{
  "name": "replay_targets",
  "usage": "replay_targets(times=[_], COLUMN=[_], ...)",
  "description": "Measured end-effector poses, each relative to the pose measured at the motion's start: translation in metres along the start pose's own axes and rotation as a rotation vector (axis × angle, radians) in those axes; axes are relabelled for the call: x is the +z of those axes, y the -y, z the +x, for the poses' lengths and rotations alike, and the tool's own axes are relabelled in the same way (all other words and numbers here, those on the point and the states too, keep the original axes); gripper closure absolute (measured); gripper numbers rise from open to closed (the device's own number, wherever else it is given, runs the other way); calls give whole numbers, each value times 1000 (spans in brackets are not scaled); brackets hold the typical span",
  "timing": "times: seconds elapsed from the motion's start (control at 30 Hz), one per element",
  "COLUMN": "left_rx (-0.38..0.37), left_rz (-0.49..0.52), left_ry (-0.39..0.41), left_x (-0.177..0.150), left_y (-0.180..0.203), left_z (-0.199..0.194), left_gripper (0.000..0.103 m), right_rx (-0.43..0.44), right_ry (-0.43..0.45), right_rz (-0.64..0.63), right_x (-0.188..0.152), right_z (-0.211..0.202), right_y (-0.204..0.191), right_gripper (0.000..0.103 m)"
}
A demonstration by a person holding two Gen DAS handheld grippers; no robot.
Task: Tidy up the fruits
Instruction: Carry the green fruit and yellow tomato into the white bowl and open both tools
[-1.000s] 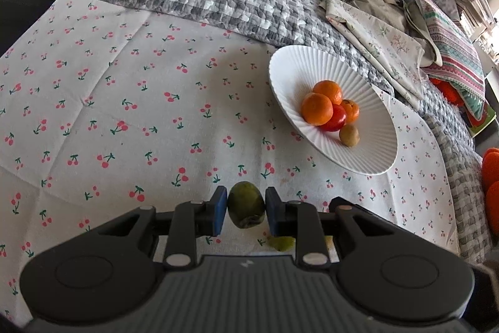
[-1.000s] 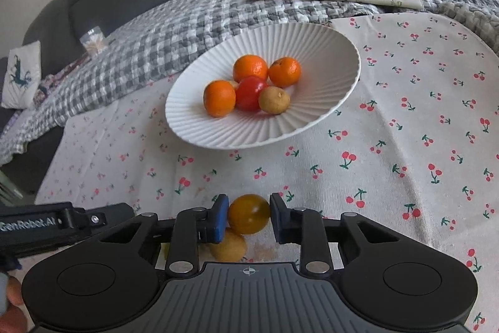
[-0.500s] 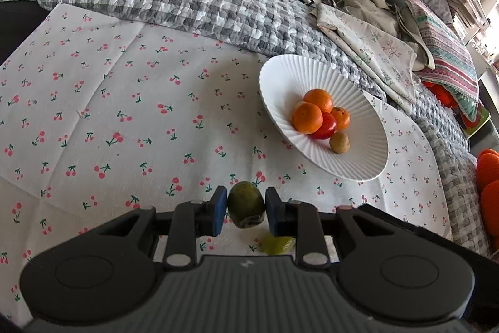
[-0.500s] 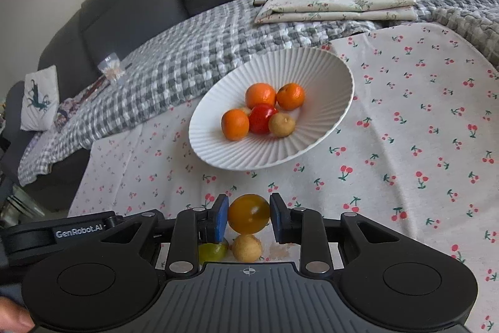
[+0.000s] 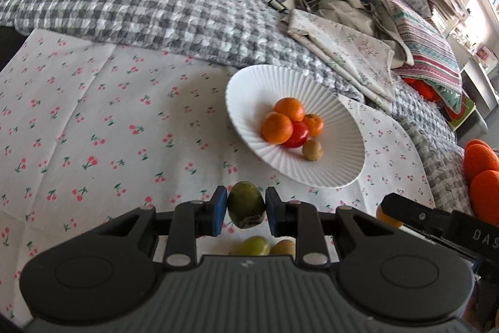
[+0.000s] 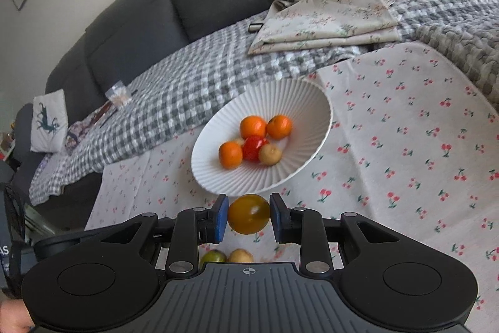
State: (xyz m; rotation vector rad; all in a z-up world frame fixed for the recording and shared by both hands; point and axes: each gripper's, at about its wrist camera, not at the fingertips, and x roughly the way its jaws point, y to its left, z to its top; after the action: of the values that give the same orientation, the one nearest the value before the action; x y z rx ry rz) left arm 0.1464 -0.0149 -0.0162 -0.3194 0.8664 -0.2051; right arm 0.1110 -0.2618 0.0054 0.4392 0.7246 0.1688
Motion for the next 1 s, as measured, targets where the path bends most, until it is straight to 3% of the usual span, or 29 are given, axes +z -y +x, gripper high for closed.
replay_targets(times=[0.4,1.0], left_rx=[-49,-62], left_rz=[73,269], left_ry=[47,70], left_x=[15,24], left_y=[26,64], left_z=[10,67], left_gripper=[78,78], right_rx=[-22,-77], right_ry=[47,40], right_rz=[25,-14], right_x=[20,42], right_z=[-1,50], right_y=[16,26], right_gripper=[76,76])
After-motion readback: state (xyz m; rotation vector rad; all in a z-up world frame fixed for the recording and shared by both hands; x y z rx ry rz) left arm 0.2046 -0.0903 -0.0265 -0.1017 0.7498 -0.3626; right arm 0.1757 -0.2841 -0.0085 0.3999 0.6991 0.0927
